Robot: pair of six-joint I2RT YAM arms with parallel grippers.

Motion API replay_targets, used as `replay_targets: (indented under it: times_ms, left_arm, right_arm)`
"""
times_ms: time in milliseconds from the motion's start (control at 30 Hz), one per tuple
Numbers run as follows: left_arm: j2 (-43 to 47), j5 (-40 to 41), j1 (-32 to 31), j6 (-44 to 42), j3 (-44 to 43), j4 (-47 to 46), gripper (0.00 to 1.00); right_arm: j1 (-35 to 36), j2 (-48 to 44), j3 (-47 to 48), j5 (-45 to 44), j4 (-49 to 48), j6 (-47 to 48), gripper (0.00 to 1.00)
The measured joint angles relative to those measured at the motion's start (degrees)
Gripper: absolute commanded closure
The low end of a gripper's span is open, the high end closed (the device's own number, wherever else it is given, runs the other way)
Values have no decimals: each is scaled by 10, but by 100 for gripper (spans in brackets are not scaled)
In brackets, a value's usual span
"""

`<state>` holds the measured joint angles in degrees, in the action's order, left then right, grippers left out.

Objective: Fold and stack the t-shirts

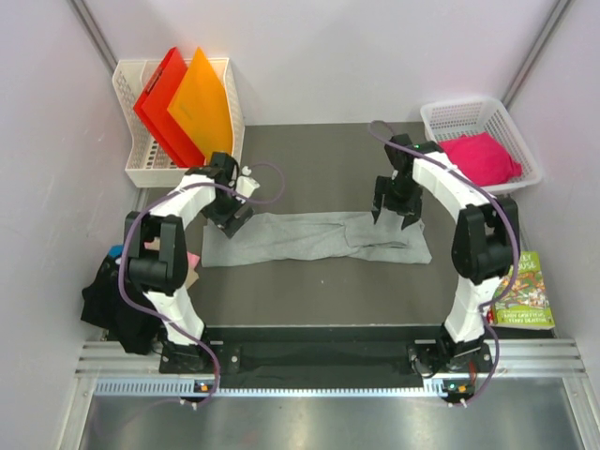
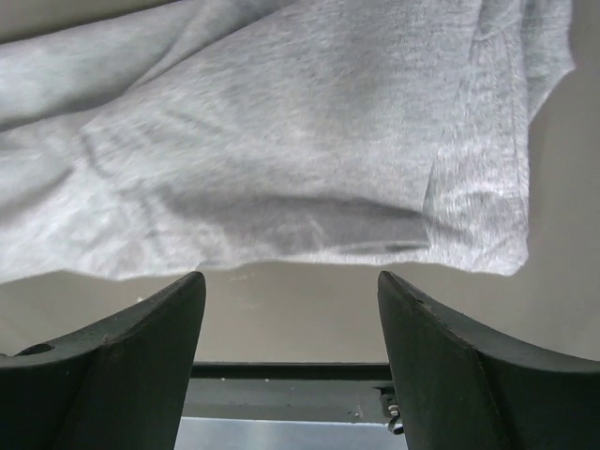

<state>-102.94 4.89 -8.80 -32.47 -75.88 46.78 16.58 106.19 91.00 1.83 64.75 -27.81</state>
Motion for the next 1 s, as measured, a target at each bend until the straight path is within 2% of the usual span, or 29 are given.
replay_targets:
  times_ms: [133, 300, 433, 733, 1000]
  left_arm:
    - [-6, -5, -2, 2, 8, -1, 1]
    - [-6, -3, -2, 1, 40, -16, 1]
    - [-6, 5, -2, -5, 70, -31, 1]
    - [14, 16, -7, -28, 111, -76, 1]
    - [44, 19, -9, -34, 143, -96, 1]
  right_arm:
    - [0, 42, -13, -14, -13, -4, 32]
    - [0, 43, -69, -36, -30, -6, 41]
    - [0, 43, -108, -47, -35, -7, 53]
    - [-1, 8, -197, -46, -81, -9, 54]
    - [-35, 8, -200, -25, -83, -3, 54]
